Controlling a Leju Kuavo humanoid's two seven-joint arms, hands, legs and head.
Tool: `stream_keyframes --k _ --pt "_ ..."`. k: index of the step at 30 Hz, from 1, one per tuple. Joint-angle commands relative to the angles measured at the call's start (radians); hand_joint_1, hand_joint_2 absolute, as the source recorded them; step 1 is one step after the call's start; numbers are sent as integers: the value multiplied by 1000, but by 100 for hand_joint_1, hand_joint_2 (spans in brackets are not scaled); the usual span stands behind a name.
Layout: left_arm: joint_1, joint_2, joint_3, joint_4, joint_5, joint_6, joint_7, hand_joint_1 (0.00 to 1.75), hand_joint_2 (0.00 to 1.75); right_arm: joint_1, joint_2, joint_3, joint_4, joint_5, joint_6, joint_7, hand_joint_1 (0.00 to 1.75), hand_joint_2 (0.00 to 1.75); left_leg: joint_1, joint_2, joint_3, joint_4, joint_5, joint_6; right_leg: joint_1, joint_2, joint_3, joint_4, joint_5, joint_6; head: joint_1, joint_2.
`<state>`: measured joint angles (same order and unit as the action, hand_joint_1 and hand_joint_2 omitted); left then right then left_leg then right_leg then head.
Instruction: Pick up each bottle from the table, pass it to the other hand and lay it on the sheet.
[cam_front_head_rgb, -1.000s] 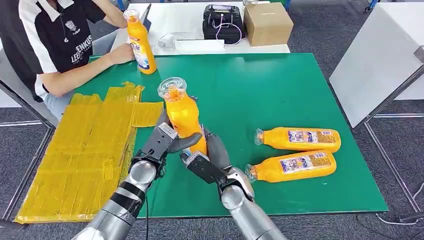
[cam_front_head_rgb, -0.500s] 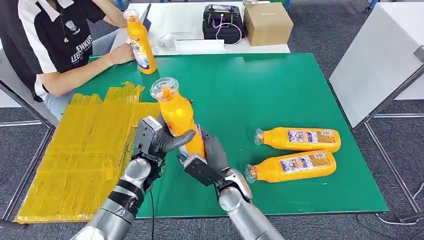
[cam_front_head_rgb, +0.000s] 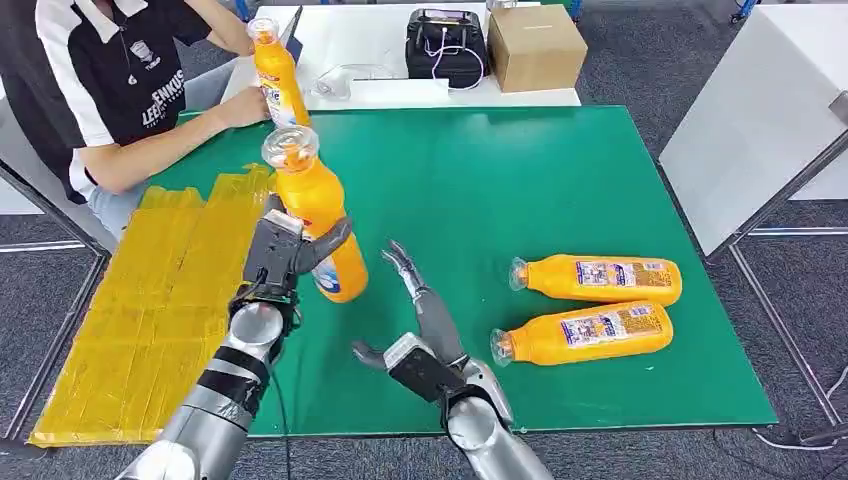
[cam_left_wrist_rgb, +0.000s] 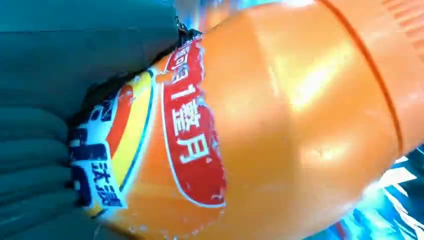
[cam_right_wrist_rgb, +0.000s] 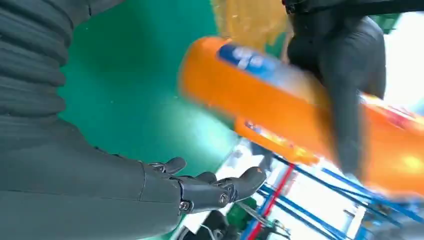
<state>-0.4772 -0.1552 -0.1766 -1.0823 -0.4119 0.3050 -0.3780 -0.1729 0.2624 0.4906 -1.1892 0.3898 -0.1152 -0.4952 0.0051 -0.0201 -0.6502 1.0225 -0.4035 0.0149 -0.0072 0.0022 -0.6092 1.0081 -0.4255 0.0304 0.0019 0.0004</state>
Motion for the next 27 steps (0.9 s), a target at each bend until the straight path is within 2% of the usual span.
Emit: stream_keyframes --k 1,2,3,4,6,7,9,10,12,13,15,19,20,22,23,25,26,27 --pt "-43 91 125 39 -354 161 42 175 175 98 -113 -24 -307 -28 32 -7 0 0 1 3 5 0 -2 0 1 1 5 -2 -1 0 0 0" --pt "-42 101 120 60 -446 219 72 175 175 106 -120 -26 -322 -37 32 -20 0 0 0 2 3 0 -1 0 1 1 3 -1 0 0 0 0" --pt "-37 115 118 86 -538 269 88 175 175 118 -128 -31 -344 -42 27 -25 0 0 2 4 8 0 -3 0 2 1 10 -3 -2 0 0 0" --pt "-25 140 112 126 -701 351 133 175 175 132 -142 -36 -371 -50 24 -33 0 175 0 1 4 -1 -1 0 1 -1 4 -2 -1 0 0 0" --pt "-8 167 125 172 -905 393 189 175 175 149 -160 -48 -405 -77 25 -44 0 175 0 2 8 -2 -2 0 1 0 8 -3 -1 0 0 0" --pt "13 179 140 189 -993 393 211 175 175 147 -169 -54 -419 -98 29 -51 0 0 1 4 10 -3 -2 0 1 1 10 -5 -1 0 0 0" --pt "18 210 134 248 -1141 393 278 175 175 133 -181 -60 -429 -137 48 -50 0 0 1 6 12 -4 -3 0 1 3 12 -5 -1 -1 0 0" --pt "-3 266 22 341 -1159 393 387 175 175 121 -186 -60 -430 -150 52 -55 0 175 0 7 11 -4 -3 0 0 4 11 -5 -1 -1 0 0" --pt "-54 279 -40 486 -1159 393 434 175 175 115 -189 -58 -431 -152 52 -52 0 175 0 6 10 -3 -2 -1 1 3 10 -4 -1 -1 0 0" --pt "-54 279 -40 486 -1159 393 434 175 175 115 -189 -58 -431 -152 52 -52 0 175 0 3 7 -2 -1 0 0 1 7 -3 -1 -1 0 0" --pt "-97 287 -140 634 -1159 356 488 175 175 109 -191 -49 -429 -155 55 -50 0 175 0 2 7 -2 0 0 0 -1 6 -3 -1 -1 0 0" --pt "-92 285 -158 666 -1159 375 501 175 175 107 -191 -45 -426 -155 55 -50 0 175 1 3 10 -3 -2 0 1 -1 10 -4 -2 -1 0 0" --pt "-93 282 -164 685 -1159 368 501 175 175 105 -191 -41 -423 -156 56 -50 0 175 1 3 5 -1 -1 0 1 1 5 -2 -1 0 0 0" --pt "-83 258 -127 712 -1142 385 469 175 175 97 -191 -33 -410 -161 61 -46 0 175 1 7 9 -1 -3 0 2 4 8 -3 -1 0 0 0" --pt "-73 246 -102 703 -1132 393 450 175 175 94 -189 -28 -403 -161 61 -45 0 175 0 5 5 -1 -1 0 0 2 4 -2 -1 0 0 0" --pt "-50 222 -64 654 -1119 393 430 175 175 89 -183 -18 -390 -161 62 -43 0 175 0 6 9 -2 -2 0 1 2 9 -4 -2 0 0 0" --pt "-48 216 -58 647 -1118 393 428 131 175 86 -182 -16 -384 -161 62 -42 0 175 0 7 7 -2 -2 0 1 4 7 -3 -1 0 0 0" --pt "-43 207 -39 633 -1117 393 410 131 175 83 -183 -10 -379 -157 61 -40 0 175 -1 6 5 -2 -1 0 0 3 5 -2 0 0 0 0"
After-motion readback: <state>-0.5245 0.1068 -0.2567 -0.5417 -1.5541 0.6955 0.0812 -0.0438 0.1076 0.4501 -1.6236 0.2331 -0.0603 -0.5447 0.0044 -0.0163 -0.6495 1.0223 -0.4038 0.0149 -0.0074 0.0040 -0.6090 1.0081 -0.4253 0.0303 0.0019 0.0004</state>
